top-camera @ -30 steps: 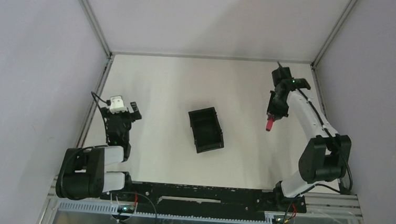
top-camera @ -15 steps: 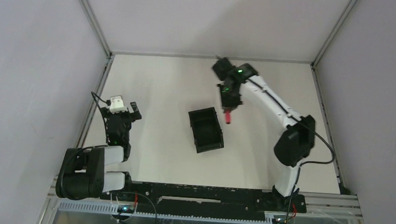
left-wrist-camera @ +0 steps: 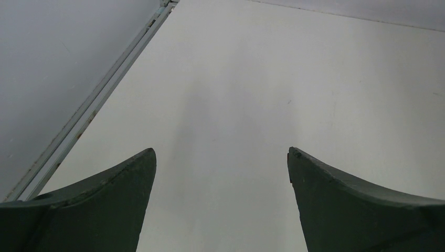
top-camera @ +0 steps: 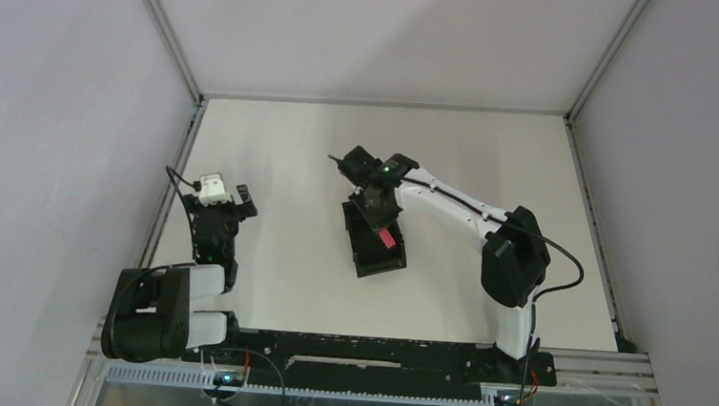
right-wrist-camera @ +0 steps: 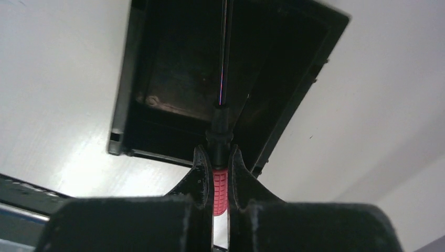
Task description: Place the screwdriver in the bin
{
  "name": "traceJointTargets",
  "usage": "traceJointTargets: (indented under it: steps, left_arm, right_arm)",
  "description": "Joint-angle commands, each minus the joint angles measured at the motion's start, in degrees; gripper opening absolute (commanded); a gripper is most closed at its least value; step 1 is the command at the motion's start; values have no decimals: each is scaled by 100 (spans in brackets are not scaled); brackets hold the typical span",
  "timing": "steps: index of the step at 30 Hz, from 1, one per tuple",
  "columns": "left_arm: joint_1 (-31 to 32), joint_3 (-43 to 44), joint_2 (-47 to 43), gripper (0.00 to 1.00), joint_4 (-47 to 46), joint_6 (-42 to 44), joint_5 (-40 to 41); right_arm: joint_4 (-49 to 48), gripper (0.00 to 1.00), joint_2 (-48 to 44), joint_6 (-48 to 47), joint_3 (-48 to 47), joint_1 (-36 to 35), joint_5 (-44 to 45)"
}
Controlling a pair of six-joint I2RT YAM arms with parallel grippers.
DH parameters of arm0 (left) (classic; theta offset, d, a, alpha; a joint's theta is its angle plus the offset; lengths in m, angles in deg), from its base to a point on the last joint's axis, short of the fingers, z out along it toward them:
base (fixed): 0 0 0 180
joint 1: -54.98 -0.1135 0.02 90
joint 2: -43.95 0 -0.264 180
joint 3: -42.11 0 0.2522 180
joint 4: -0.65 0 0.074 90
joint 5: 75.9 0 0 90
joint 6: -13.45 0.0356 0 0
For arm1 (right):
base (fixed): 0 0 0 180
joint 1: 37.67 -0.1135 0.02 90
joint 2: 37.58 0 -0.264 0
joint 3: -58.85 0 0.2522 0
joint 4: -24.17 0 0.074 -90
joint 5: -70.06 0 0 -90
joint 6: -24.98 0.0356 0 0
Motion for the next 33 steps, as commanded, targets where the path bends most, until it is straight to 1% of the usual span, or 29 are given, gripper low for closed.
traceJointTargets:
  steps: [1, 9, 15, 17, 19, 21, 22, 23, 27, 30, 33]
  left_arm:
    - [24, 205, -46, 100, -177, 92, 41]
    - [23, 209, -47, 100, -177, 92, 42]
    - [24, 204, -46, 100, -177, 94, 40]
    - [24, 205, -46, 100, -177, 92, 40]
    - [24, 204, -46, 100, -175, 92, 40]
    - [23, 204, -47, 100, -177, 92, 47]
    - [23, 204, -50, 100, -177, 92, 45]
    - [27, 208, -46, 100, -173, 92, 47]
    - [24, 204, -51, 100, -177, 94, 46]
    - [26, 204, -46, 100, -177, 92, 40]
    - [25, 205, -47, 100, -177, 92, 40]
  right_arm:
    - [-831, 0, -103, -547, 548, -114, 143]
    - [-1254, 0, 436, -566, 793, -132, 133]
    - [-1205, 0, 722, -435, 763, -155, 217]
    - [-1189, 3, 672, -423, 785, -155, 215]
    - [-1175, 7, 610, -421, 803, -163, 216]
    - [-1145, 17, 552, -392, 801, -163, 227]
    - [-1124, 20, 531, -383, 795, -172, 225]
    - [-1108, 26, 505, -350, 778, -180, 216]
    - [-1009, 39, 321, -227, 635, -207, 179]
    - [-936, 45, 91, -154, 504, -212, 220]
    - [-750, 47, -181, -78, 323, -216, 313]
